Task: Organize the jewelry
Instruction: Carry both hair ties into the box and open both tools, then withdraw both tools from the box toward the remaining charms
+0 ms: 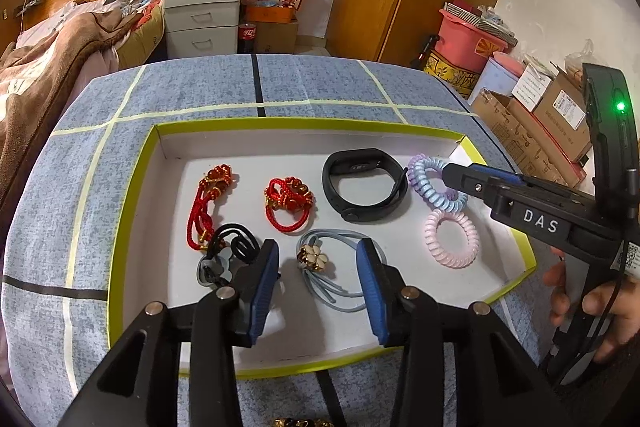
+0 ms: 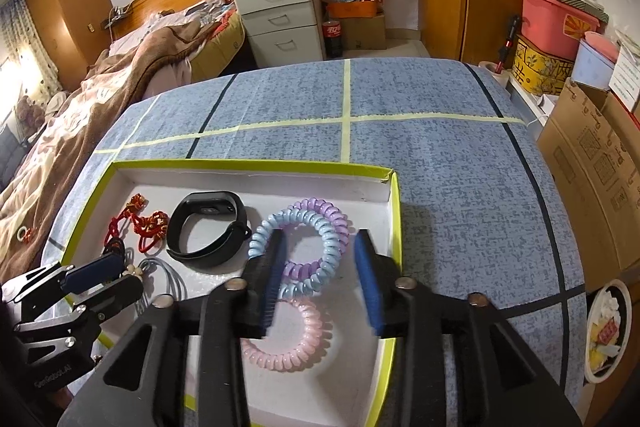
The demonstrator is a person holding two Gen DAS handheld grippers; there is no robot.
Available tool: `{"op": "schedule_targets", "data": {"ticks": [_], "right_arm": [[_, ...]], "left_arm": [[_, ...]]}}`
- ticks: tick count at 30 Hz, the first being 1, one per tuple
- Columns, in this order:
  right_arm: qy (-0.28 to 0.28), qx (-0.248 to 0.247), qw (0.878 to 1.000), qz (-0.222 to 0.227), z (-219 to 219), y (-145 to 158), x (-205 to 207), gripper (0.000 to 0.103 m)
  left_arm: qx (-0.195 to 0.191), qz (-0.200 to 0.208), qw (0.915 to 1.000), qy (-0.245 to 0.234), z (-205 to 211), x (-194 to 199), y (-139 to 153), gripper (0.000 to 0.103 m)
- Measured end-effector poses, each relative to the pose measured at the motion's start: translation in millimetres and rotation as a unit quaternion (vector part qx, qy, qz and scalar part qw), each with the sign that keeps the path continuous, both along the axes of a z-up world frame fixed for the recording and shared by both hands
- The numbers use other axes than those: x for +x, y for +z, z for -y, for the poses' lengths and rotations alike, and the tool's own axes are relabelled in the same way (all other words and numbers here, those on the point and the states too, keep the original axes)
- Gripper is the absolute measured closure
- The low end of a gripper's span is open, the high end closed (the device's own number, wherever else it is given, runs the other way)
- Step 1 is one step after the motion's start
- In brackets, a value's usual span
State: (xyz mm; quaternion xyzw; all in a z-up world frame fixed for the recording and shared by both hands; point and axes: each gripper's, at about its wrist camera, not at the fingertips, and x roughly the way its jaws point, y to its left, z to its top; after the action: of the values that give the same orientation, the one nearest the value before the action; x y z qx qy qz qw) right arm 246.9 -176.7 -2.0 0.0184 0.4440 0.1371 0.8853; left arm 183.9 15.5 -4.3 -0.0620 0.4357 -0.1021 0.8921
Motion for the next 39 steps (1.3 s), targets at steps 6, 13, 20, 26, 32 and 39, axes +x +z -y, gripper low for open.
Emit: {"op": "schedule_targets", "data": {"ticks": [6, 13, 20, 26, 32, 39], "right_arm": [[-0.001, 0.001, 1.0, 0.005, -1.4, 4.1, -4.8, 0.064], [0.002, 0.004, 1.0, 0.014, -3.5, 10.0, -13.9, 0.064], [0.011, 0.011, 0.999, 0.033, -5.5, 22.9, -32.4, 0.064], [0.033, 0.029, 0.998, 0.053, -13.2, 34.8, -60.5, 0.063], [0.064, 0.057, 0.995, 0.042, -28.3, 30.2, -88.4, 0.062], [0.131, 0.09, 0.987, 0.025, -58.2, 13.1, -122.6, 0.059]], "left_arm": [[0.005, 0.006, 1.0, 0.005, -0.6, -4.3, 4.9, 0.055], [0.012, 0.015, 0.9998, 0.001, 1.1, -12.4, 11.6, 0.05], [0.005, 0.031, 0.9993, 0.021, -12.7, -29.2, 23.3, 0.048], [-0.006, 0.043, 0.9976, 0.054, -39.1, -51.2, 30.6, 0.047], [-0.007, 0.048, 0.9955, 0.082, -59.8, -74.5, 31.3, 0.047], [-0.006, 0.045, 0.9945, 0.095, -81.0, -98.4, 25.5, 0.047]]}}
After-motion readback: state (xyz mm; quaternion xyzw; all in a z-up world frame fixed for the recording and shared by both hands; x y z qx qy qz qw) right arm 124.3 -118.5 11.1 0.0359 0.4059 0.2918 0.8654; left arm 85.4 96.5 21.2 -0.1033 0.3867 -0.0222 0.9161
